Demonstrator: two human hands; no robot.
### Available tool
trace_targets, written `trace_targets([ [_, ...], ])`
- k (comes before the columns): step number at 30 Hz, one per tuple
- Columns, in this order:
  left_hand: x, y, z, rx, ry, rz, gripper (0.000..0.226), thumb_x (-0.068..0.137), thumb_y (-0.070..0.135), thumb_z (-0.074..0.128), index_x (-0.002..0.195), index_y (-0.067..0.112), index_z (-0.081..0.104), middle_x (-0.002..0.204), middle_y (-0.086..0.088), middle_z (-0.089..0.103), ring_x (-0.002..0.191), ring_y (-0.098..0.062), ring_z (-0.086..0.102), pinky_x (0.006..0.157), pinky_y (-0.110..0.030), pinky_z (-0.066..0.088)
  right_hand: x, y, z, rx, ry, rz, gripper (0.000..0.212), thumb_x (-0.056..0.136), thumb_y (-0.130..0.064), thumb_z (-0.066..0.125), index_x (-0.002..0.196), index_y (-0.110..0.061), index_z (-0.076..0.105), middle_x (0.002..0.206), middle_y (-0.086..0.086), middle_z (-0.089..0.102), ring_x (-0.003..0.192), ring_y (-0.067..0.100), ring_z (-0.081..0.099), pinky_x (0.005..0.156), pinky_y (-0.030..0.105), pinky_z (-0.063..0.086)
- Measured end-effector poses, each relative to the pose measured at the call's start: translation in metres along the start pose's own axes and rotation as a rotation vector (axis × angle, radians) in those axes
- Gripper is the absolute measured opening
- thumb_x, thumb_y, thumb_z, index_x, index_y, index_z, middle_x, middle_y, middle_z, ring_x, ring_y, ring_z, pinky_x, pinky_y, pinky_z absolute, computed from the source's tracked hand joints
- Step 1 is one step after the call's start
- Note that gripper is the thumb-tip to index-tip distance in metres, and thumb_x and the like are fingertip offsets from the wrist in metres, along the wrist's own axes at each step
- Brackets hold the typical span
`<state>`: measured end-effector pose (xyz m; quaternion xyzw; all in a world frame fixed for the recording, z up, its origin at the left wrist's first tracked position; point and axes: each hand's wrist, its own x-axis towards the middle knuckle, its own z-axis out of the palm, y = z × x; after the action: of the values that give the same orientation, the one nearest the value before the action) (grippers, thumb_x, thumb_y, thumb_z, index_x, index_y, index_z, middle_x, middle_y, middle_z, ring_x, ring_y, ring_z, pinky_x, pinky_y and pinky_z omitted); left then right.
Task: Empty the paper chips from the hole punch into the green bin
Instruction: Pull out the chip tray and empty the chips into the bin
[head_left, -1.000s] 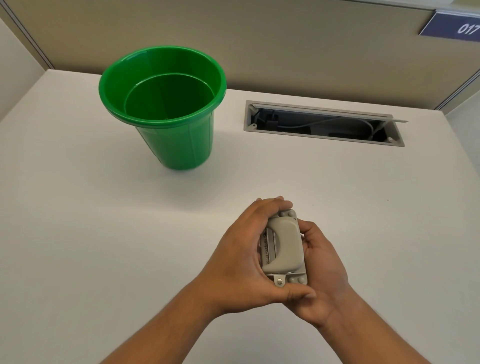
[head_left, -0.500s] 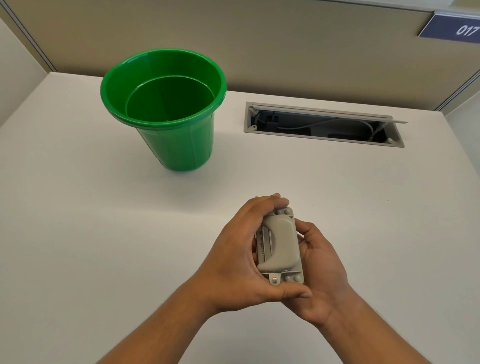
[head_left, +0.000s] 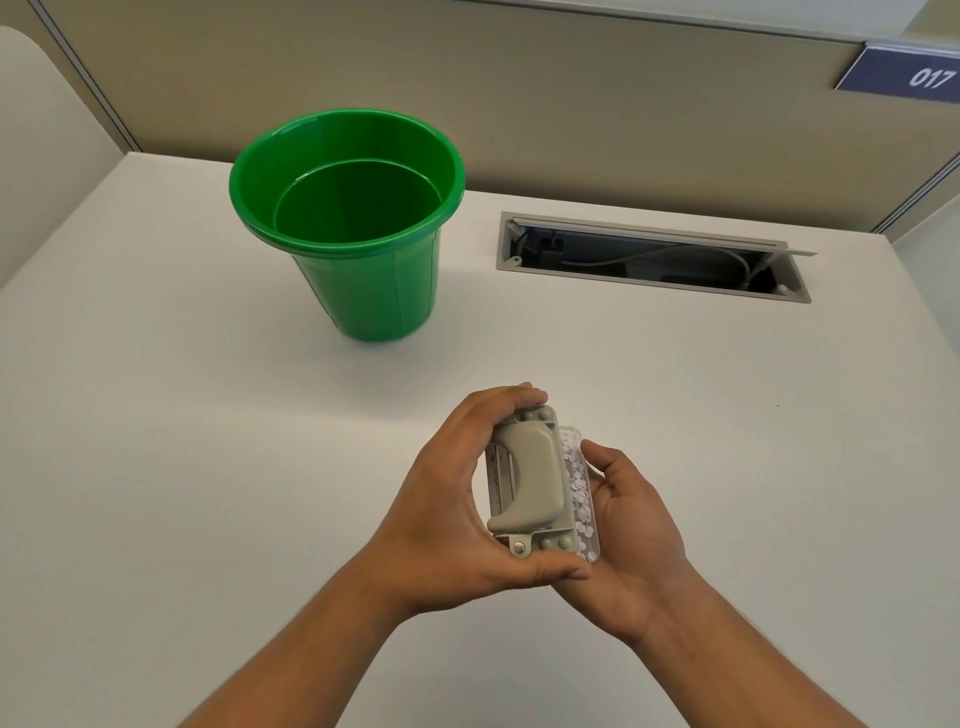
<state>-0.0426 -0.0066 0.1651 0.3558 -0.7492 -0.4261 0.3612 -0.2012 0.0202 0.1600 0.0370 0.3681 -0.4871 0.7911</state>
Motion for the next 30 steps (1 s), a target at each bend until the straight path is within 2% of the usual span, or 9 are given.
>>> trace_targets([
  [3, -0.002, -0.004, -0.004, 0.009, 0.023, 0.002, 0.103, 0.054, 0.039, 0.095, 0.141, 0.024, 0.041, 0.138, 0.013, 0.051, 0.13, -0.013, 0.051, 0.105, -0.02, 0.046, 0.001, 0.001, -0.003, 0.026, -0.015, -0.008, 0.052, 0.092, -0.032, 0.045, 0.137, -0.007, 0.057, 0.134, 0.015, 0.061, 0.124, 0.032, 0.055, 0.1, 0.046, 0.05],
  [7, -0.006, -0.01, -0.007, 0.03, 0.045, -0.012, 0.105, 0.053, 0.037, 0.097, 0.142, 0.019, 0.043, 0.138, 0.013, 0.051, 0.131, -0.014, 0.05, 0.106, -0.023, 0.047, 0.002, 0.003, -0.005, 0.015, -0.019, -0.024, 0.054, 0.092, -0.032, 0.046, 0.141, -0.009, 0.053, 0.149, 0.016, 0.051, 0.139, 0.033, 0.046, 0.111, 0.053, 0.038],
  [11, -0.01, -0.014, -0.008, 0.017, 0.068, -0.013, 0.105, 0.052, 0.037, 0.097, 0.14, 0.019, 0.045, 0.138, 0.012, 0.052, 0.131, -0.017, 0.051, 0.106, -0.025, 0.046, 0.004, 0.004, -0.006, 0.022, 0.019, -0.043, 0.052, 0.093, -0.032, 0.046, 0.139, -0.009, 0.055, 0.146, 0.017, 0.054, 0.136, 0.034, 0.049, 0.114, 0.054, 0.034],
  [16, -0.014, -0.021, -0.011, 0.013, 0.09, -0.031, 0.104, 0.052, 0.039, 0.097, 0.14, 0.023, 0.043, 0.139, 0.012, 0.052, 0.131, -0.017, 0.051, 0.106, -0.025, 0.047, 0.005, 0.0, -0.006, -0.001, 0.084, -0.075, 0.047, 0.093, -0.034, 0.049, 0.129, -0.009, 0.064, 0.13, 0.02, 0.067, 0.122, 0.034, 0.06, 0.115, 0.052, 0.034],
  [18, -0.015, -0.025, -0.013, 0.009, 0.101, -0.035, 0.104, 0.052, 0.04, 0.097, 0.14, 0.023, 0.044, 0.139, 0.011, 0.053, 0.13, -0.017, 0.052, 0.104, -0.024, 0.048, 0.006, -0.003, -0.005, -0.02, 0.112, -0.106, 0.044, 0.094, -0.036, 0.049, 0.122, -0.009, 0.07, 0.114, 0.018, 0.074, 0.107, 0.031, 0.068, 0.11, 0.048, 0.042],
  [20, -0.016, -0.03, -0.015, 0.01, 0.113, -0.04, 0.104, 0.052, 0.041, 0.097, 0.139, 0.021, 0.045, 0.138, 0.011, 0.053, 0.13, -0.018, 0.052, 0.104, -0.022, 0.046, 0.008, -0.006, -0.003, -0.029, 0.12, -0.135, 0.044, 0.096, -0.037, 0.048, 0.116, -0.008, 0.073, 0.106, 0.016, 0.077, 0.09, 0.026, 0.074, 0.092, 0.04, 0.056],
  [22, -0.016, -0.036, -0.017, 0.015, 0.129, -0.052, 0.103, 0.052, 0.043, 0.096, 0.139, 0.02, 0.045, 0.138, 0.011, 0.053, 0.131, -0.018, 0.051, 0.105, -0.021, 0.045, 0.011, -0.009, 0.0, -0.016, 0.124, -0.145, 0.045, 0.097, -0.038, 0.047, 0.118, -0.007, 0.072, 0.108, 0.015, 0.076, 0.088, 0.025, 0.073, 0.076, 0.035, 0.061],
  [26, -0.018, -0.053, -0.016, 0.033, 0.139, -0.097, 0.104, 0.053, 0.049, 0.093, 0.14, 0.023, 0.044, 0.137, 0.021, 0.05, 0.13, -0.01, 0.05, 0.103, -0.015, 0.044, 0.017, -0.019, 0.011, -0.008, 0.113, -0.16, 0.048, 0.098, -0.04, 0.044, 0.122, -0.006, 0.067, 0.111, 0.015, 0.074, 0.095, 0.026, 0.069, 0.074, 0.033, 0.061],
  [30, -0.019, -0.076, -0.009, 0.044, 0.121, -0.154, 0.102, 0.053, 0.056, 0.091, 0.14, 0.03, 0.042, 0.138, 0.024, 0.048, 0.13, -0.005, 0.049, 0.103, -0.01, 0.041, 0.025, -0.03, 0.028, -0.015, 0.061, -0.173, 0.049, 0.097, -0.041, 0.043, 0.116, -0.004, 0.07, 0.112, 0.017, 0.074, 0.094, 0.027, 0.069, 0.073, 0.034, 0.06],
])
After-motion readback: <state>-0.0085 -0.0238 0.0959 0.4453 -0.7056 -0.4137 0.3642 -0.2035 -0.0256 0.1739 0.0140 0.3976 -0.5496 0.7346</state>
